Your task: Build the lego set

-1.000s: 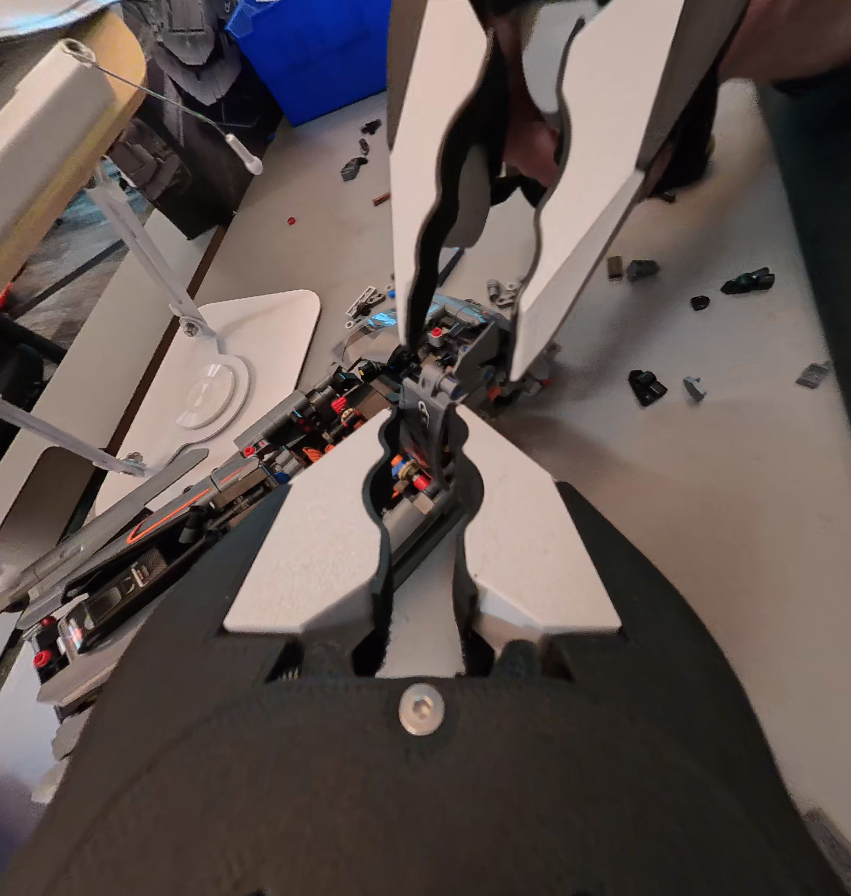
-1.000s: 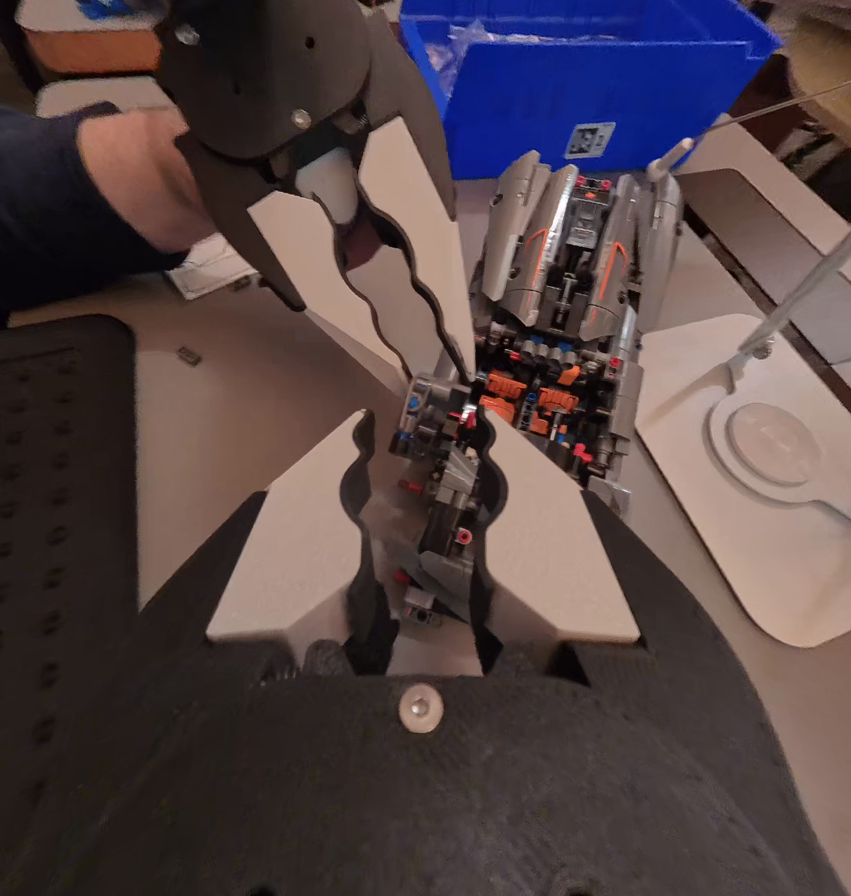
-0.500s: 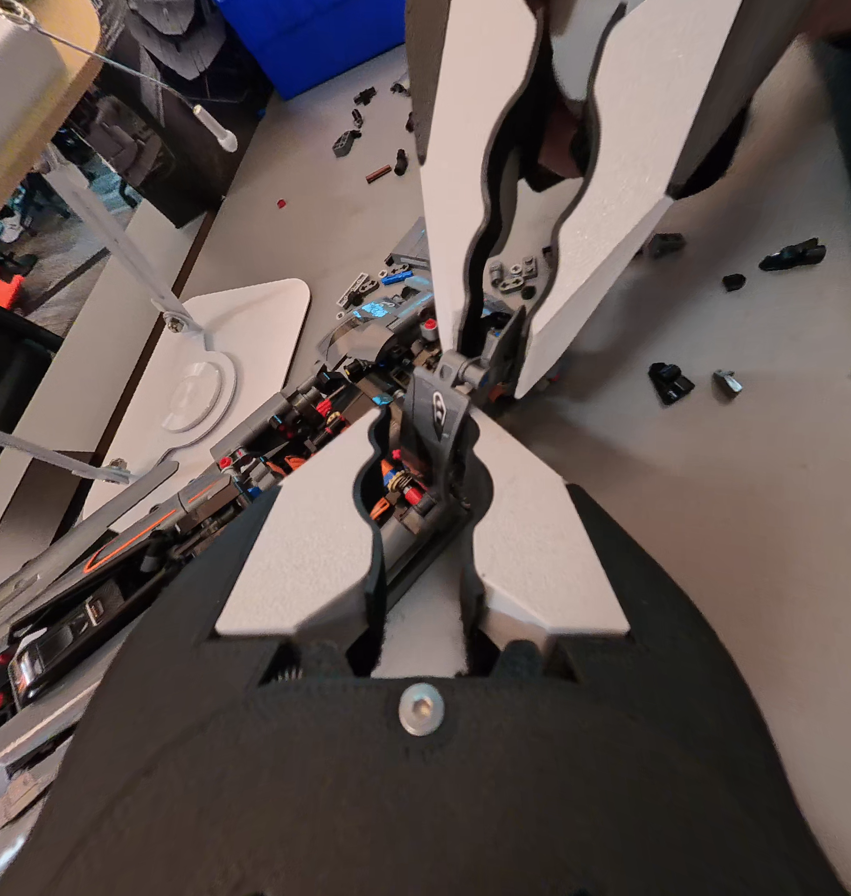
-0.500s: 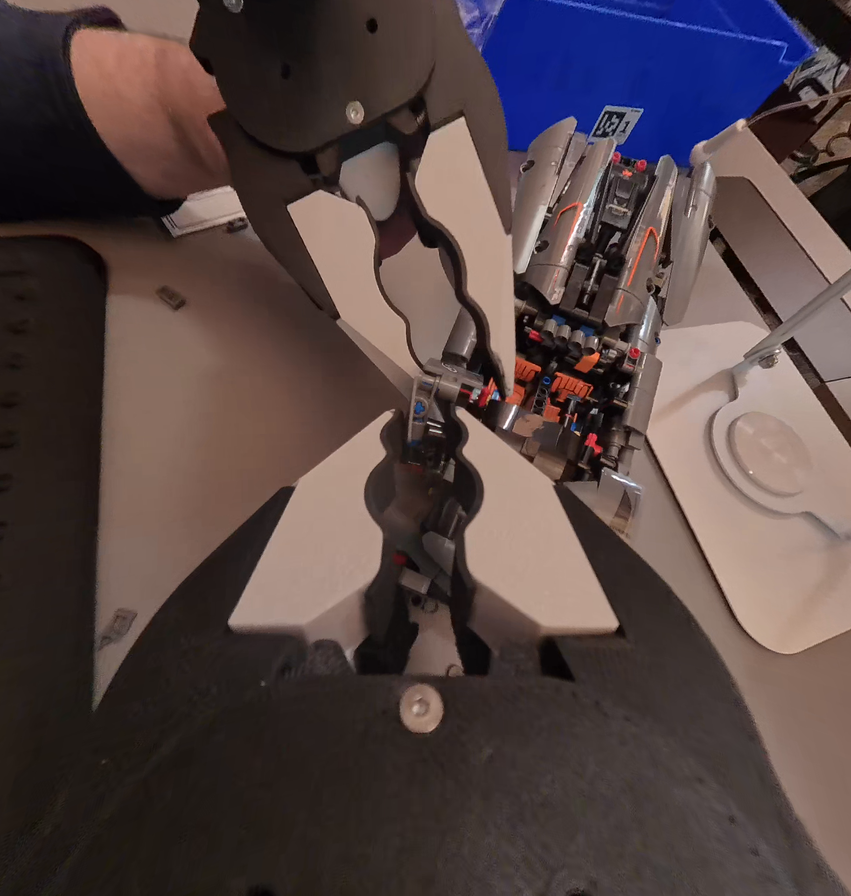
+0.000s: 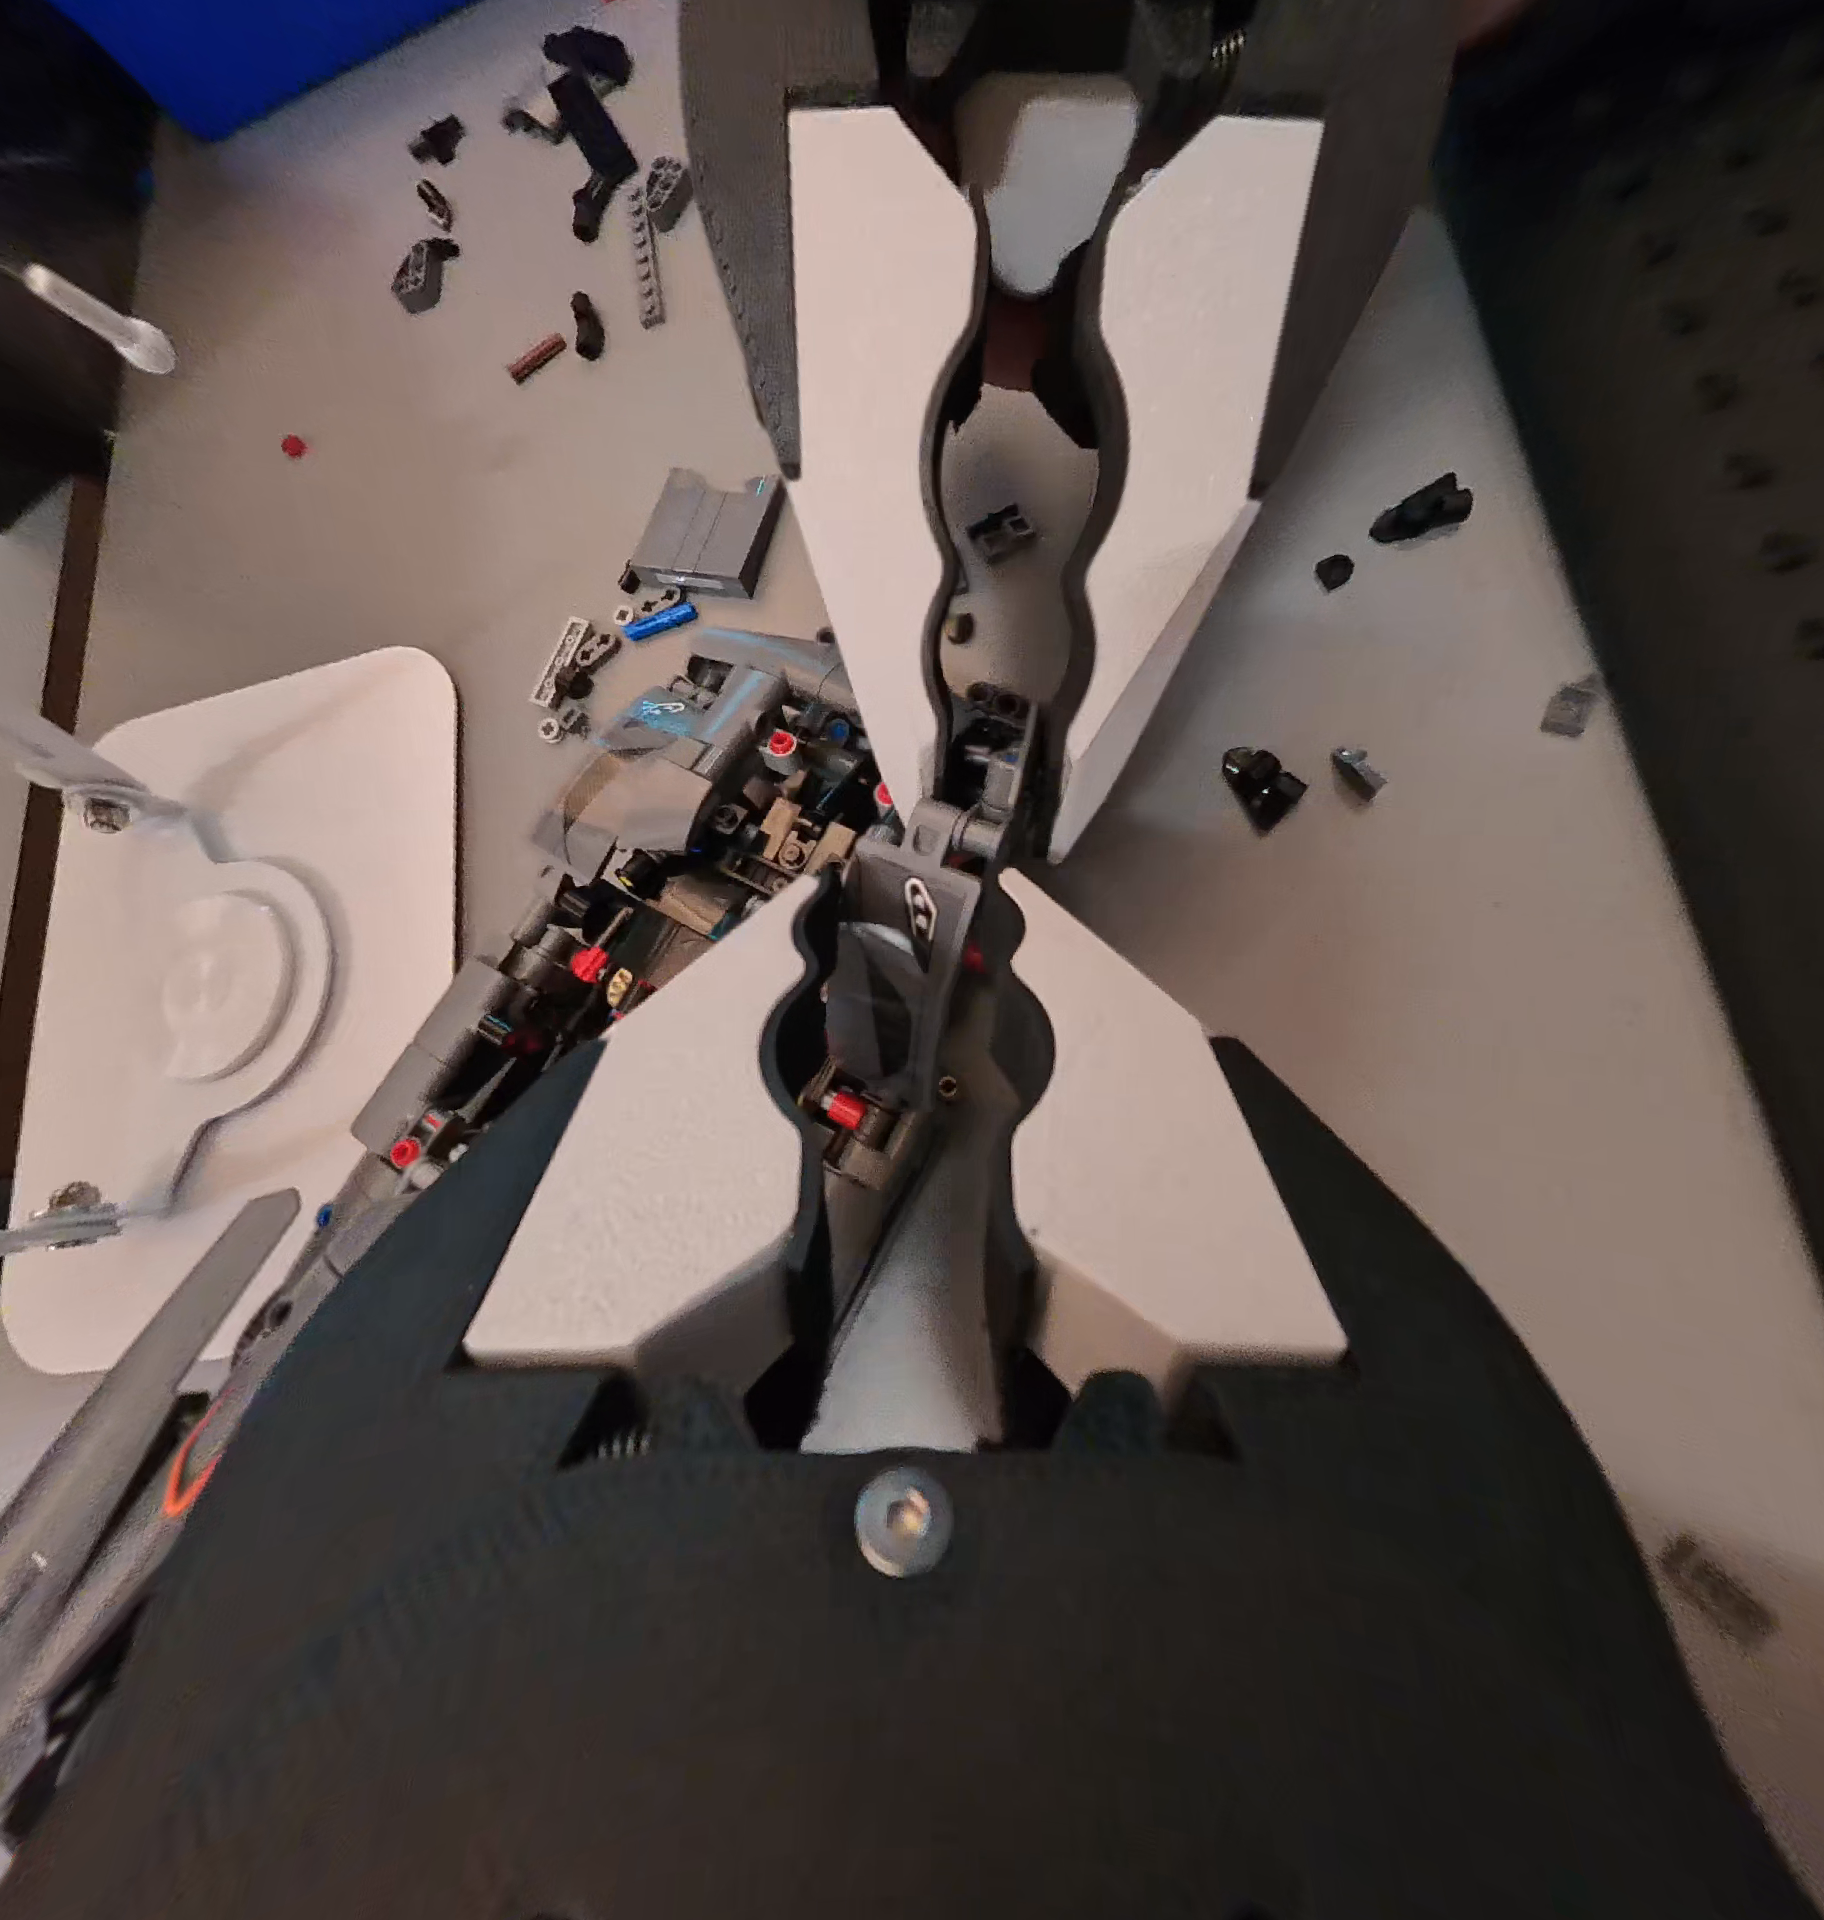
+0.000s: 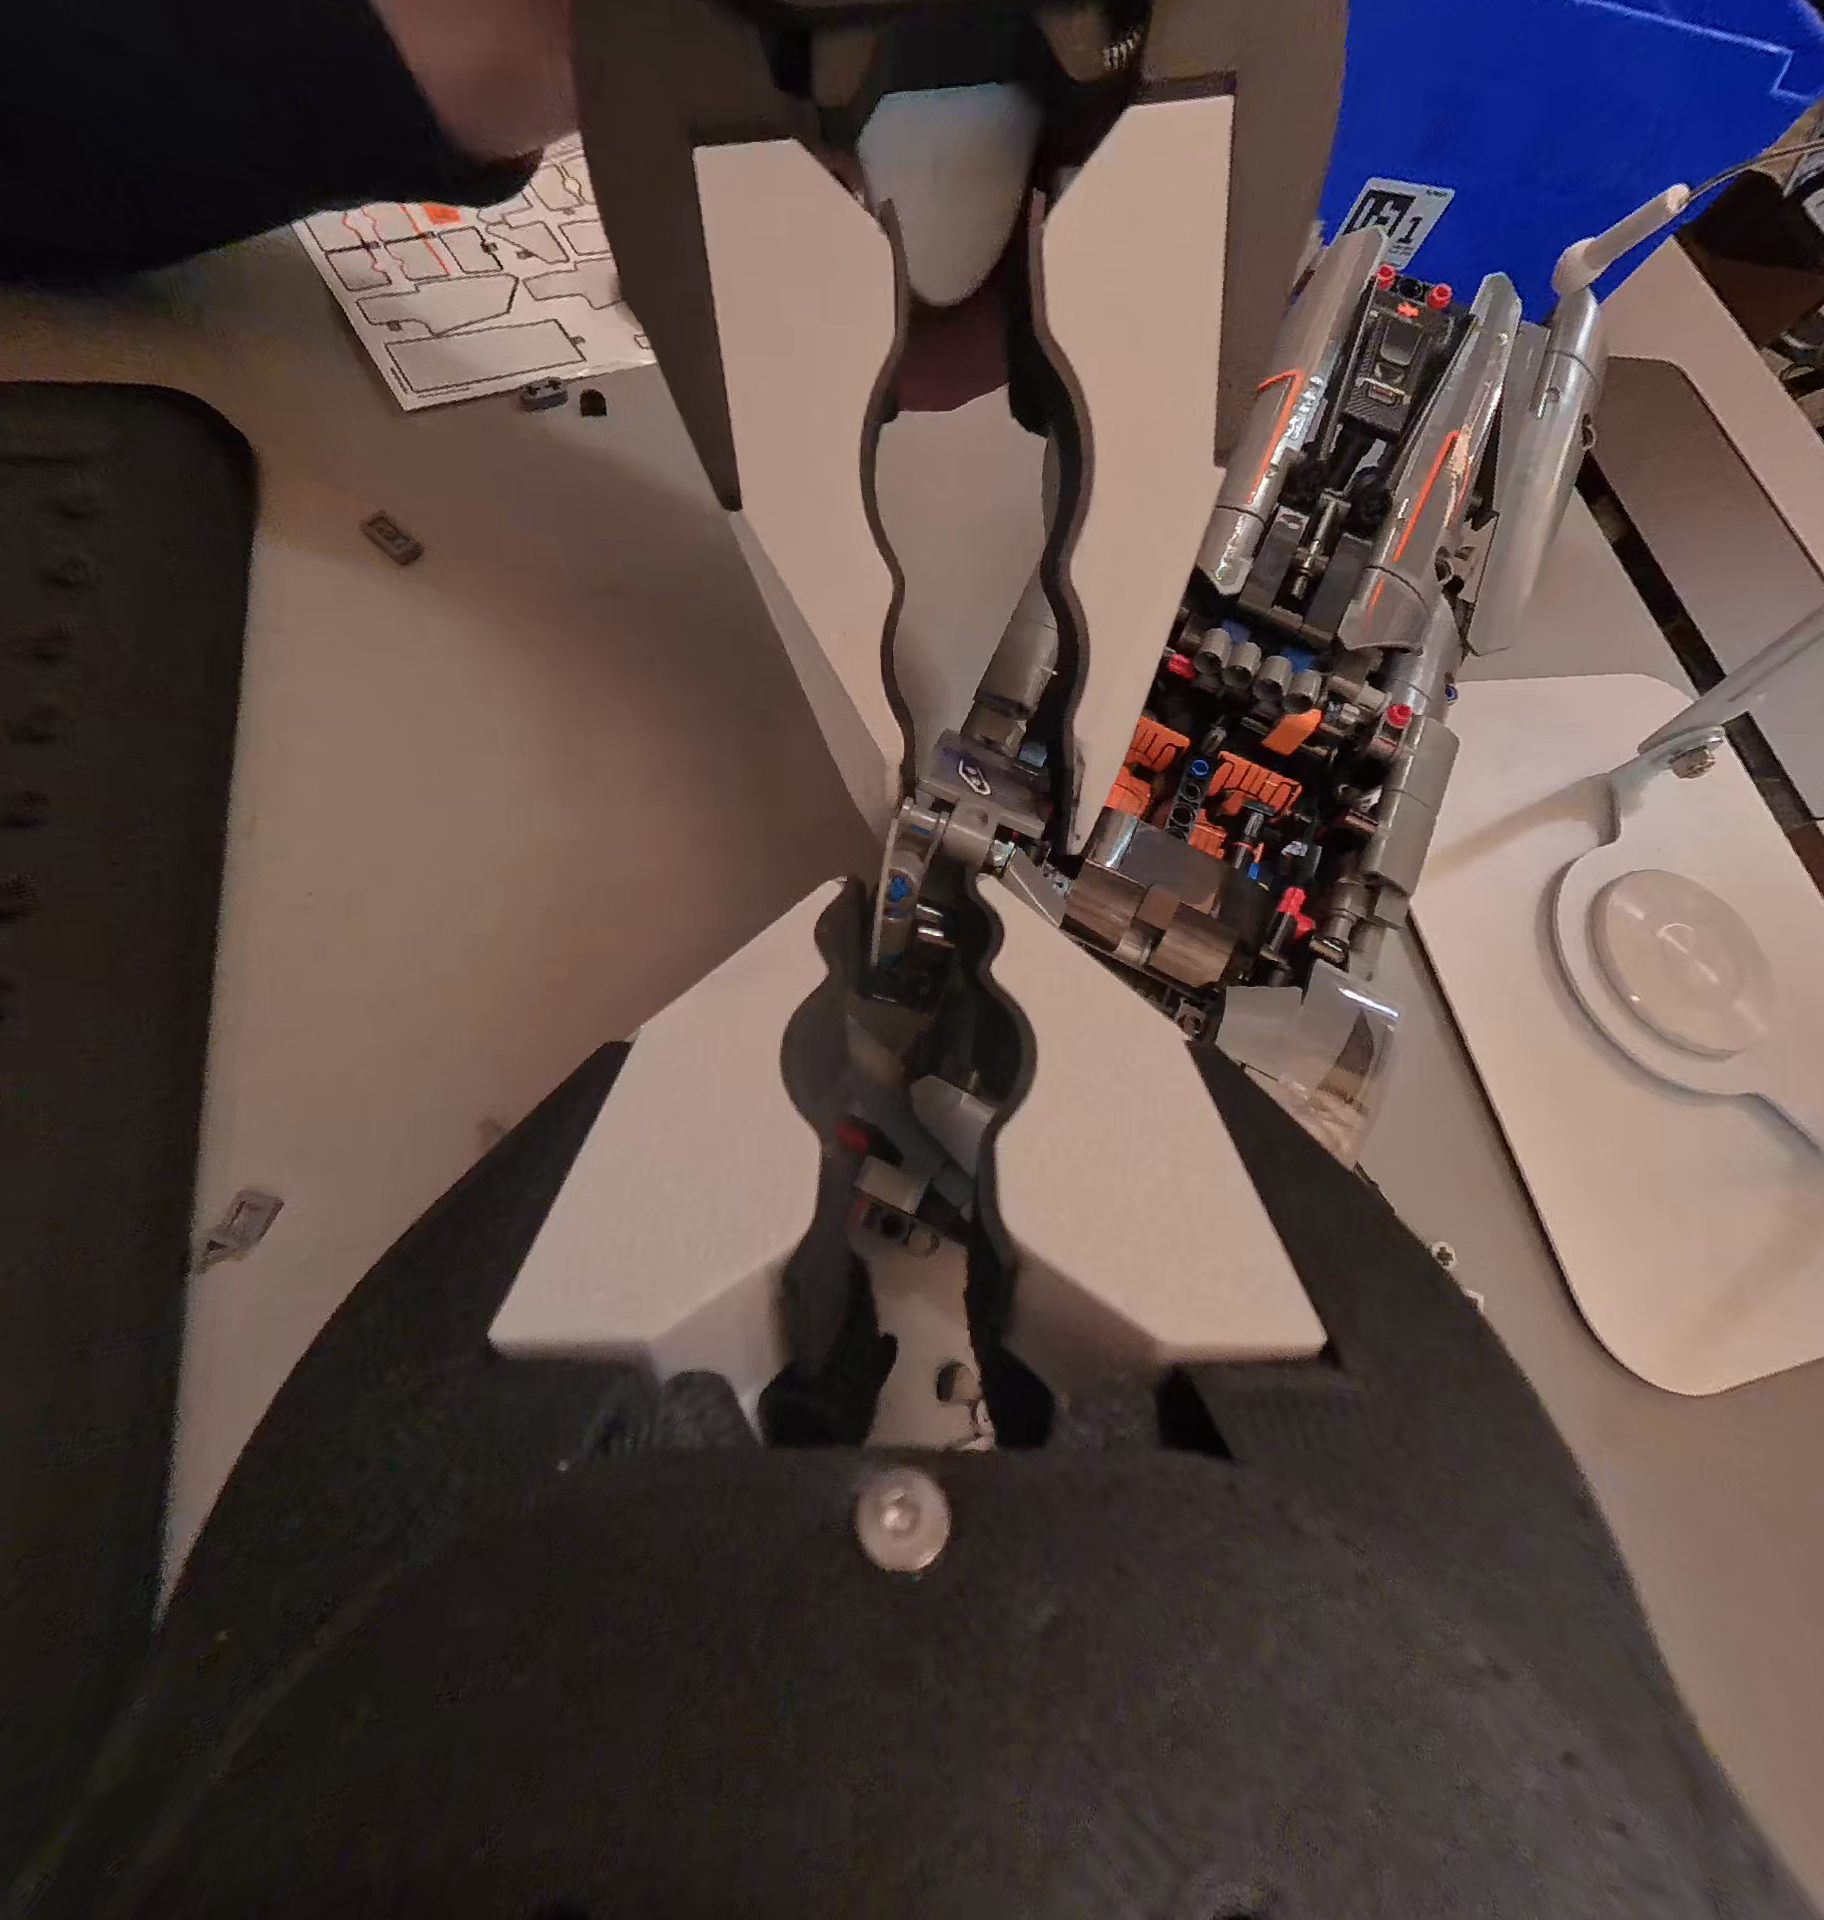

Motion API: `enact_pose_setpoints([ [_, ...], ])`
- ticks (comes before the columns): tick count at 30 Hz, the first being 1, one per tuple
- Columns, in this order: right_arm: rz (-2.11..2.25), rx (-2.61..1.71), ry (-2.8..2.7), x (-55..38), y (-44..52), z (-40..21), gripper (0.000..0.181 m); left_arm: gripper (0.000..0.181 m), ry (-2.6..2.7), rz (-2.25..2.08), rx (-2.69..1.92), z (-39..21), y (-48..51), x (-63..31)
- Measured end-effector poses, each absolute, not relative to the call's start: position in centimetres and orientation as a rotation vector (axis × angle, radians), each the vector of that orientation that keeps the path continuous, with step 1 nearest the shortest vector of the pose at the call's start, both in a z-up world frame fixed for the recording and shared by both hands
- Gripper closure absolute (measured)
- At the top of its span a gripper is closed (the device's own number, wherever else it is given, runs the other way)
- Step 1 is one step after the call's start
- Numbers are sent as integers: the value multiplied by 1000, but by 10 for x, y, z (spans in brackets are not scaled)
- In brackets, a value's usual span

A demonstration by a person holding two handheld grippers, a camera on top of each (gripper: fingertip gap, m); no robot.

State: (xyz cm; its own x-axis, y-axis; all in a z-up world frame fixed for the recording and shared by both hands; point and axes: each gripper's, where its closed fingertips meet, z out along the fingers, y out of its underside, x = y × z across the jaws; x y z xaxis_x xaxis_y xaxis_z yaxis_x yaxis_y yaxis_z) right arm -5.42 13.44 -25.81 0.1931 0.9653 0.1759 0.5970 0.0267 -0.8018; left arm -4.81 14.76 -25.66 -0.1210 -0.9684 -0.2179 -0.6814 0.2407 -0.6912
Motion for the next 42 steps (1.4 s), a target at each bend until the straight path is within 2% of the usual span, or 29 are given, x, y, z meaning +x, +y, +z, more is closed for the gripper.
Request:
enact_pose_setpoints([
  [5, 648, -1734, -1400, -56, 136, -255, 164, 159, 1826, -603, -1494, -255, 151, -48],
  [9, 662, -1777, -1319, -59, 137, -253, 155, 159, 1781, -595, -1500, -253, 153, -50],
  [12, 629, -1798, -1276, -57, 141, -254, 166, 159, 1767, -584, -1492, -253, 152, -48],
  [22, 585, -1807, -1230, -53, 147, -251, 166, 160, 1747, -545, -1486, -252, 155, -45],
  [35, 385, -1620, -1456, -51, 144, -250, 168, 160, 1766, -567, -1471, -251, 153, -44],
  [39, 428, -1643, -1452, -49, 143, -252, 167, 152, 1770, -625, -1522, -254, 153, -42],
  [42, 406, -1668, -1437, -48, 144, -253, 166, 158, 1783, -606, -1500, -254, 152, -41],
])
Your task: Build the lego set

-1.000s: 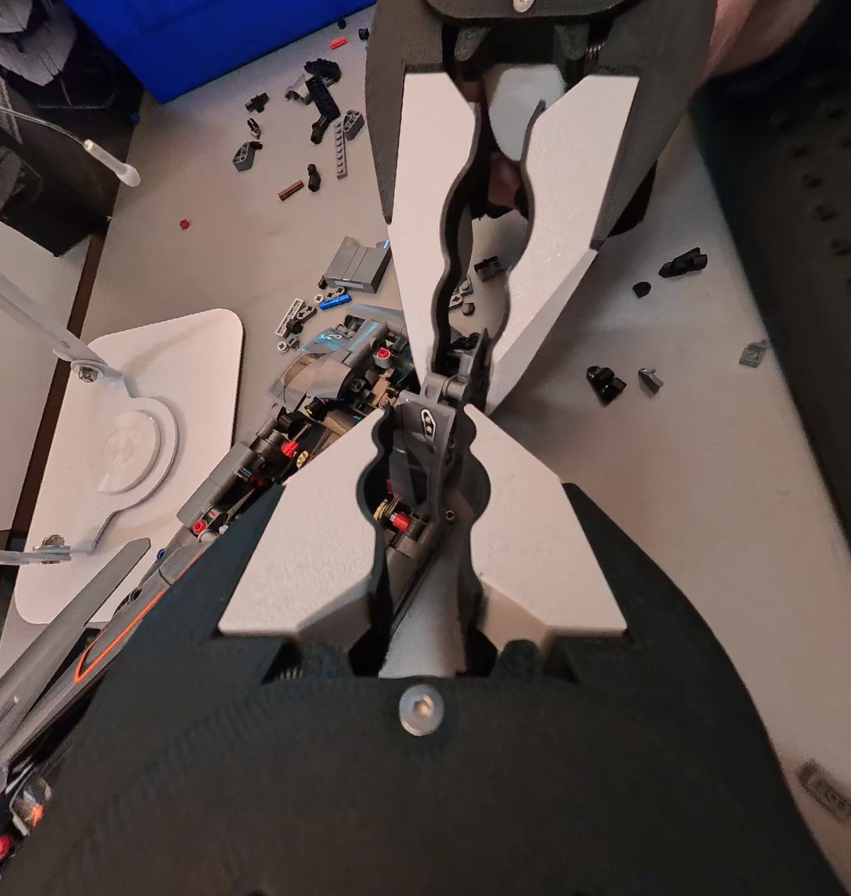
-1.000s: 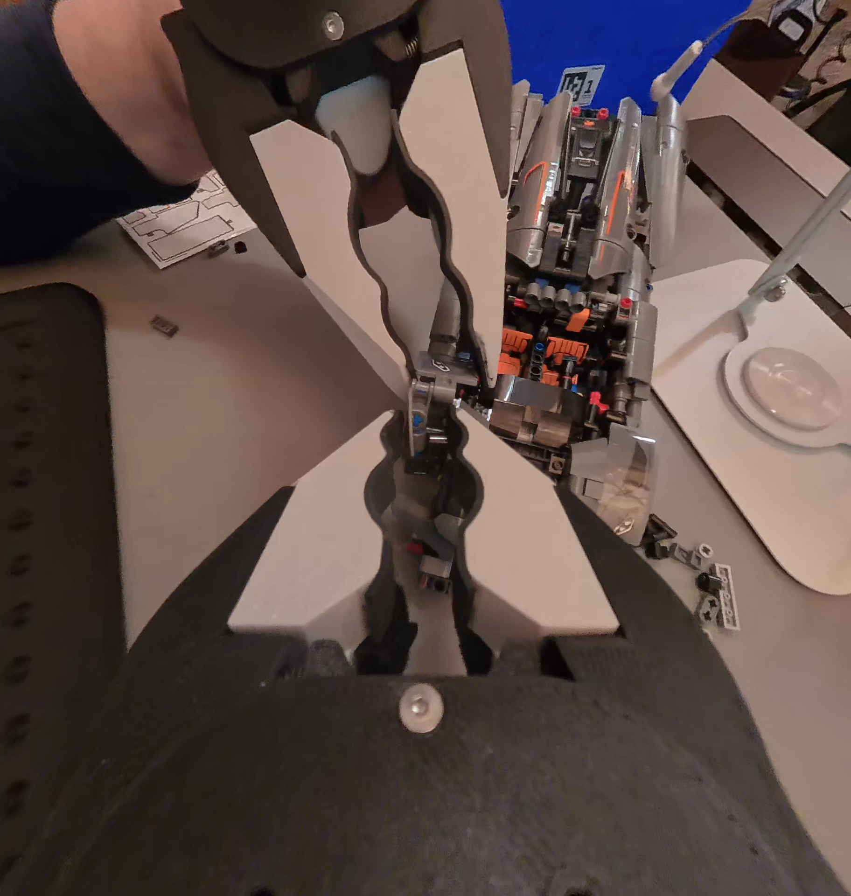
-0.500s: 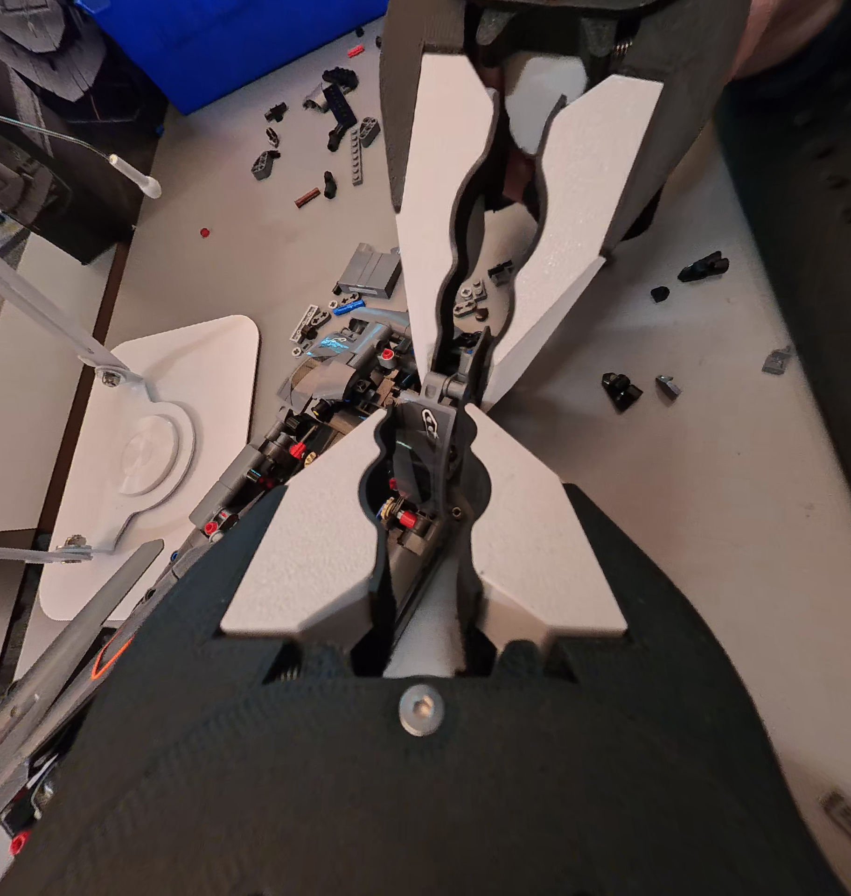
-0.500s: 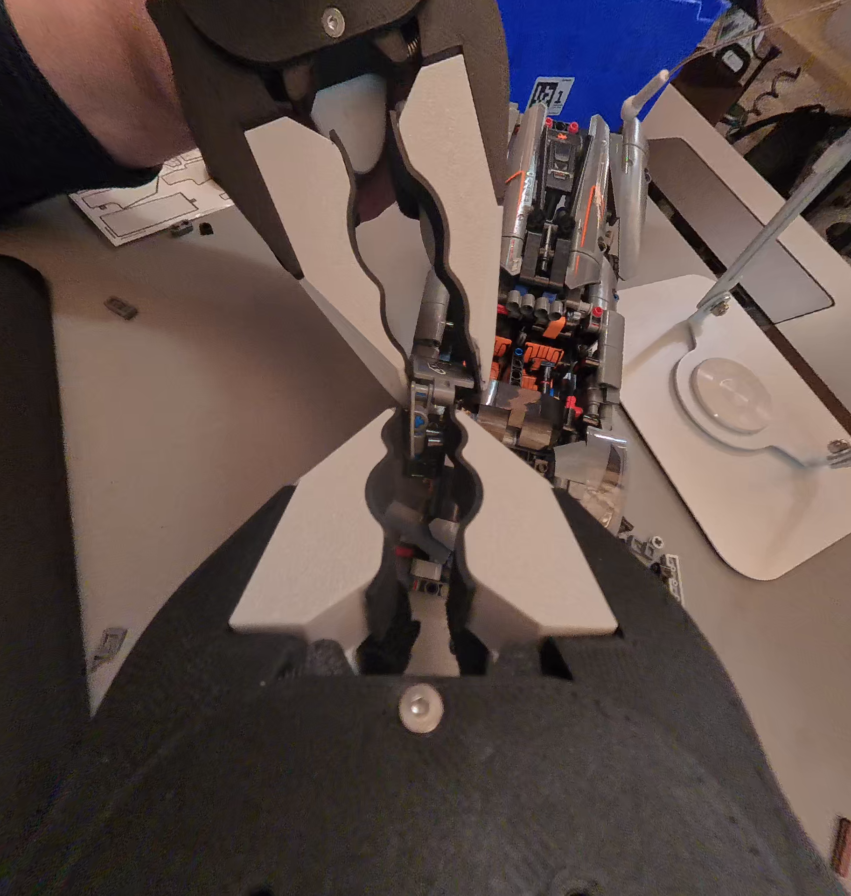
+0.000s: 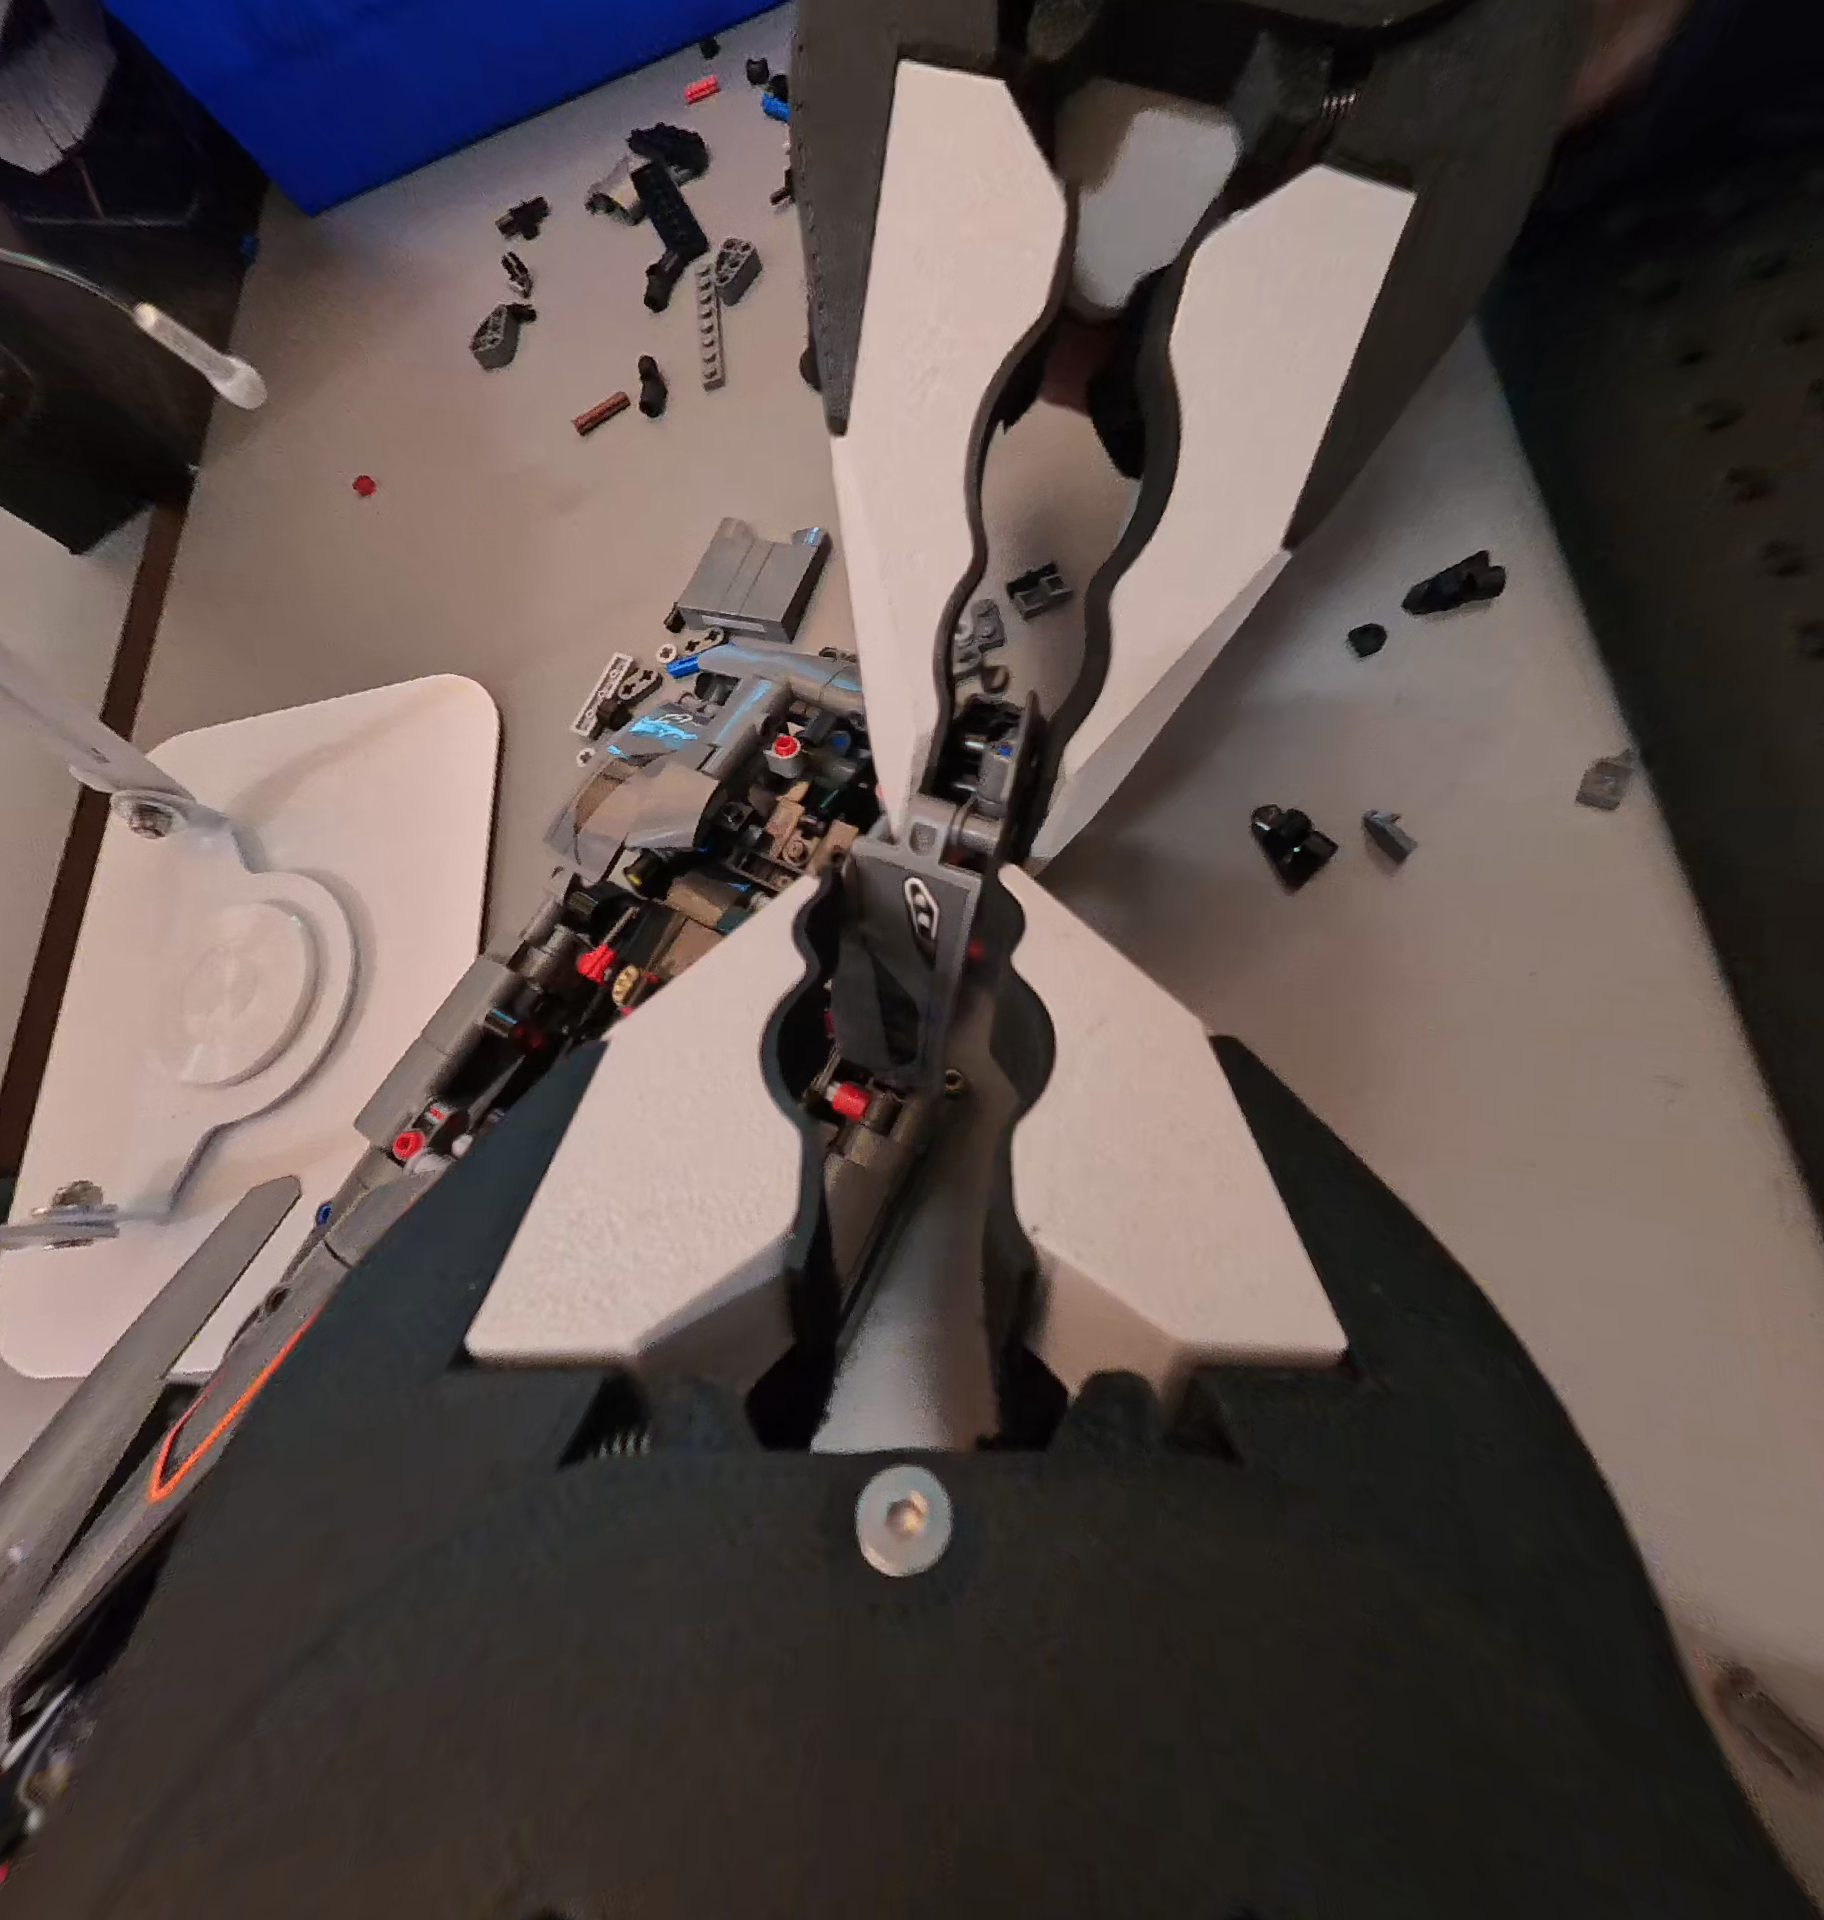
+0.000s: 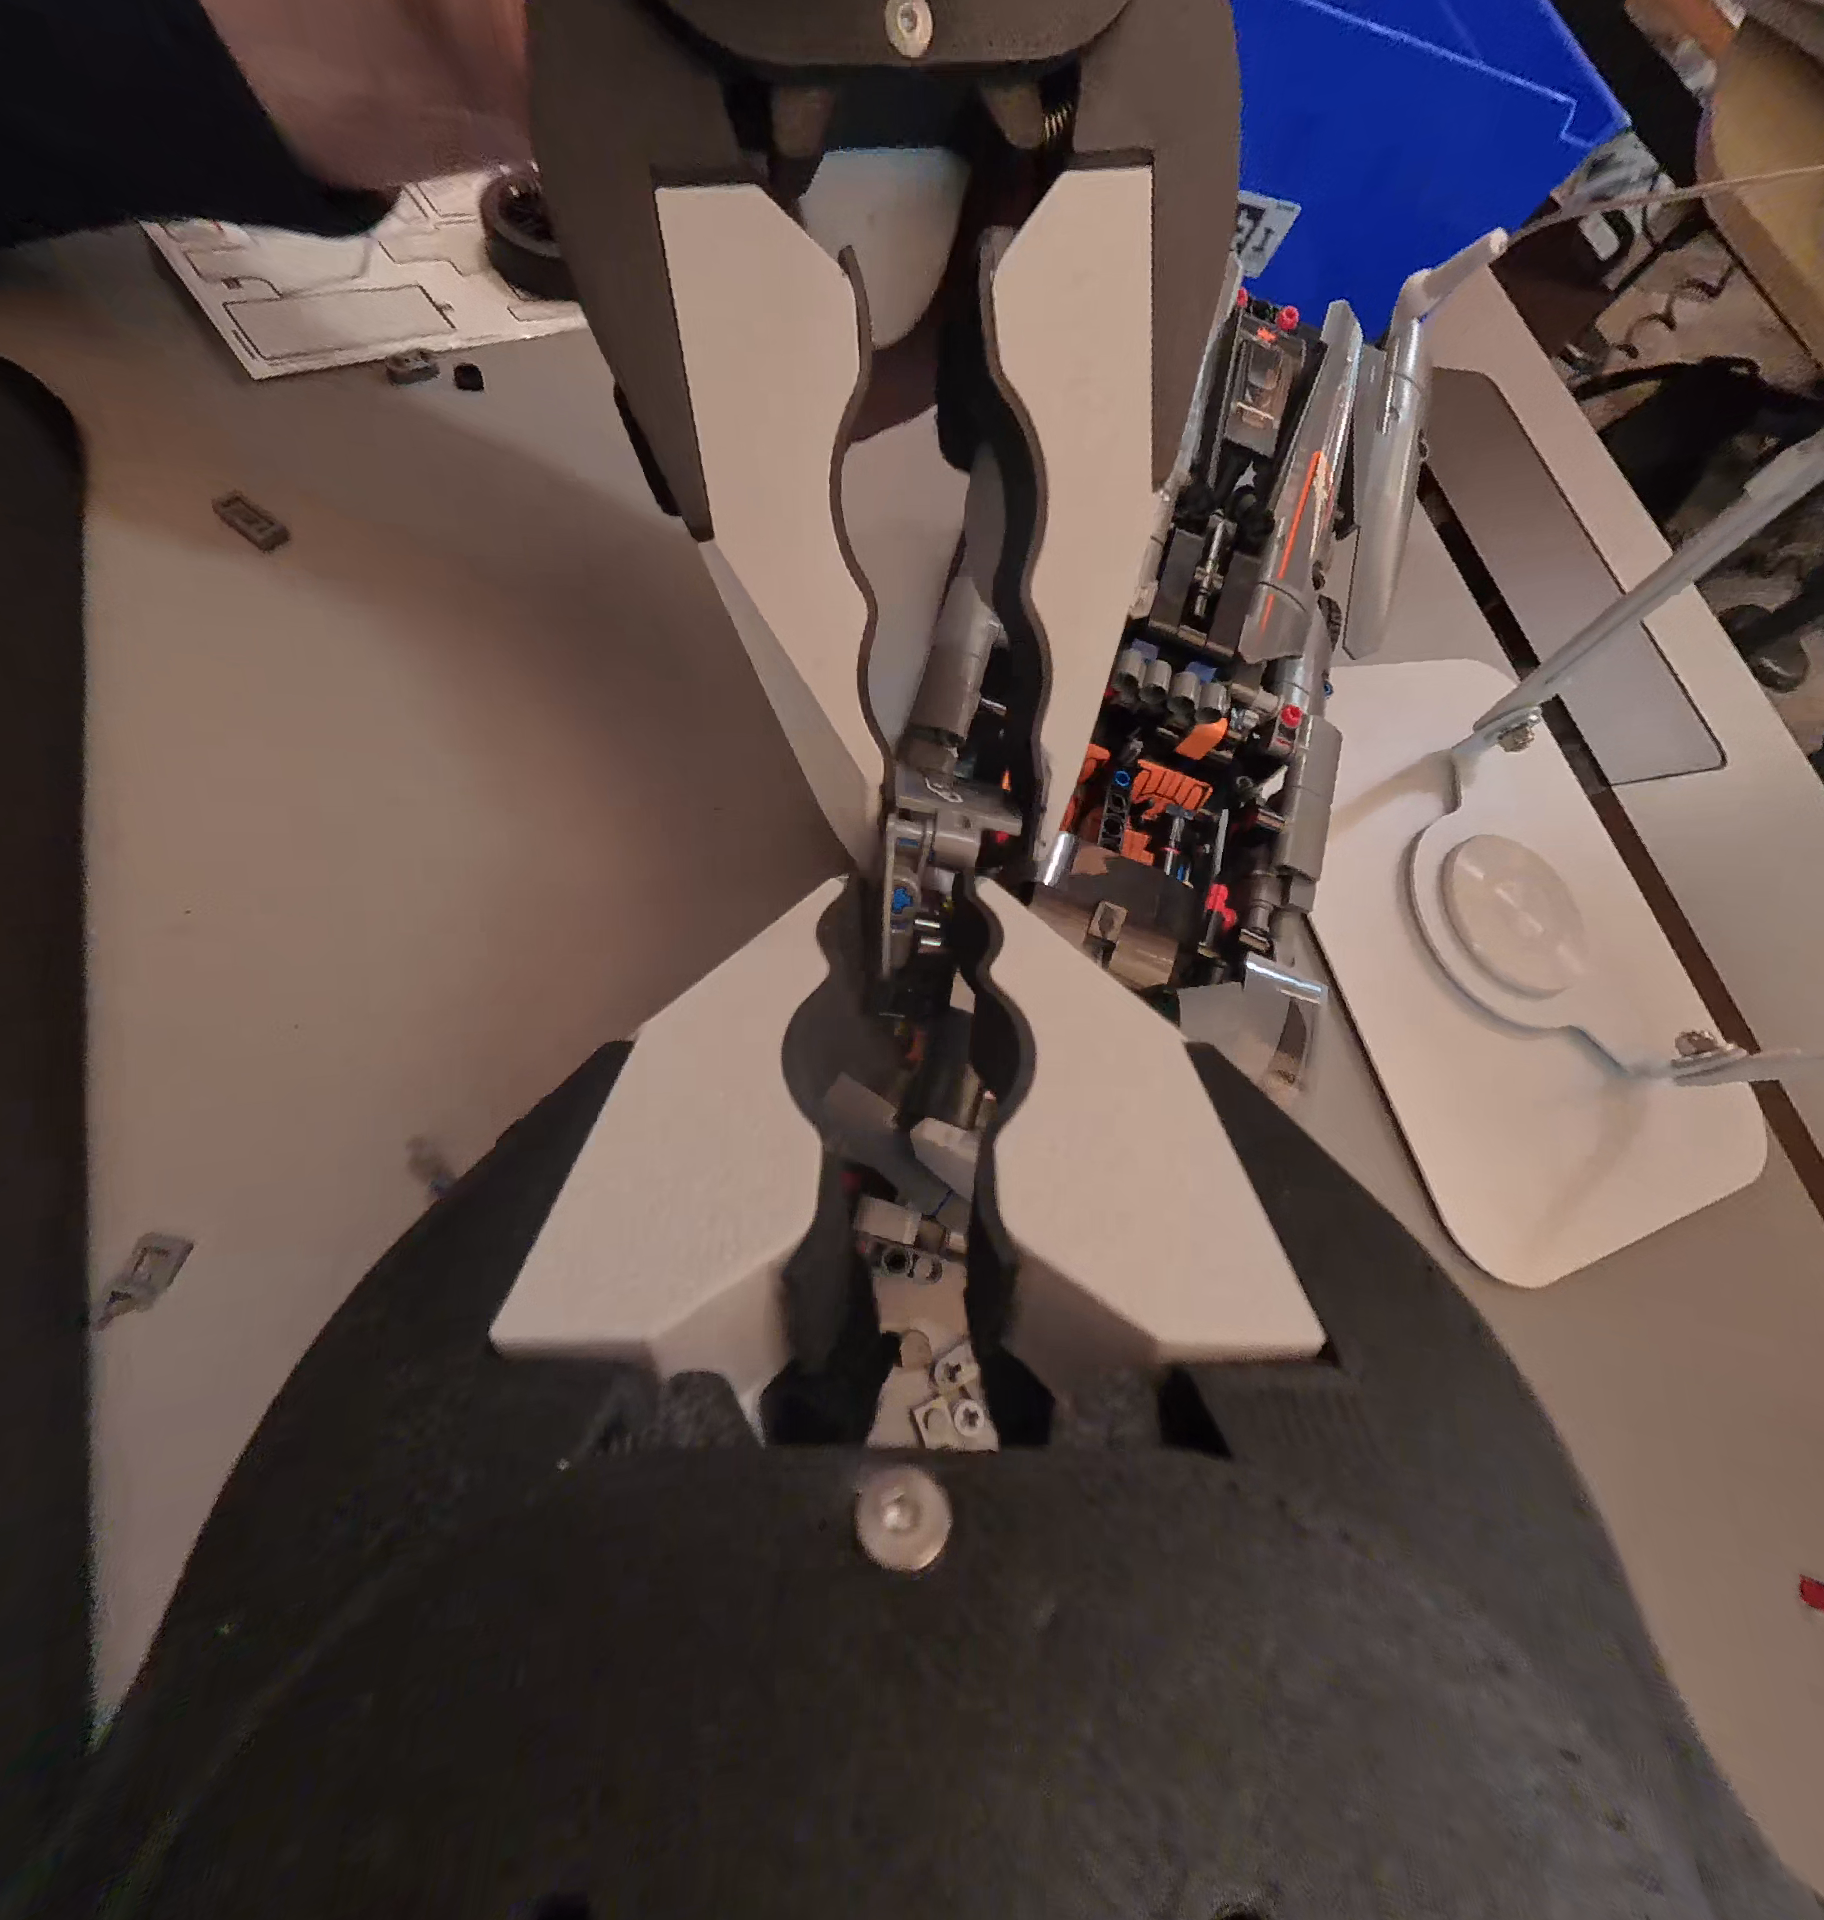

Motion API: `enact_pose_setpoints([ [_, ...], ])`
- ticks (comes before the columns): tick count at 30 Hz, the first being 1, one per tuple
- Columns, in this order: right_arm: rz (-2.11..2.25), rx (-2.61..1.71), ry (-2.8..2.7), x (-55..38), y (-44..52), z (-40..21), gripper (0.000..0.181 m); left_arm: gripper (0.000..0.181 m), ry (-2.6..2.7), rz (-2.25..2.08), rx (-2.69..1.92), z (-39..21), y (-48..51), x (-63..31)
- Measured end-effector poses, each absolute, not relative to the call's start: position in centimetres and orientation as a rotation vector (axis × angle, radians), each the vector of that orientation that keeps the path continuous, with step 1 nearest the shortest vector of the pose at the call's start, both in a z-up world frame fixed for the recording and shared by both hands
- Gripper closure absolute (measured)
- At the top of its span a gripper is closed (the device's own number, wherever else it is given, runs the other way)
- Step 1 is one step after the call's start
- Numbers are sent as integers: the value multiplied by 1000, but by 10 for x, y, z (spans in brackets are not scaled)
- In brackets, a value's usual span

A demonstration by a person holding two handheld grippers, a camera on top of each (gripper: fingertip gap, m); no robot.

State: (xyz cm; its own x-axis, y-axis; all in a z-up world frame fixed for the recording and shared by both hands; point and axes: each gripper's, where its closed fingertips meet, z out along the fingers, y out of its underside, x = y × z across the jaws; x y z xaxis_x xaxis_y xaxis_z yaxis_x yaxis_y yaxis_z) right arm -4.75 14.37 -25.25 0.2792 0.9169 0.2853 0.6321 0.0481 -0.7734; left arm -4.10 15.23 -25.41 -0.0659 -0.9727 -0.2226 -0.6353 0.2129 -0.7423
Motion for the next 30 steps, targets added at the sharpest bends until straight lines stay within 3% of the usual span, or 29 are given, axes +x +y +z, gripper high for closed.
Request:
enact_pose_setpoints([
  [11, 537, -1837, -1315, -43, 144, -257, 168, 160, 1766, -565, -1490, -254, 156, -36],
  [24, 238, -1531, -1588, -47, 138, -252, 168, 160, 1742, -666, -1522, -252, 157, -38],
  [30, 447, -1638, -1483, -46, 141, -248, 167, 159, 1724, -672, -1514, -251, 158, -38],
])
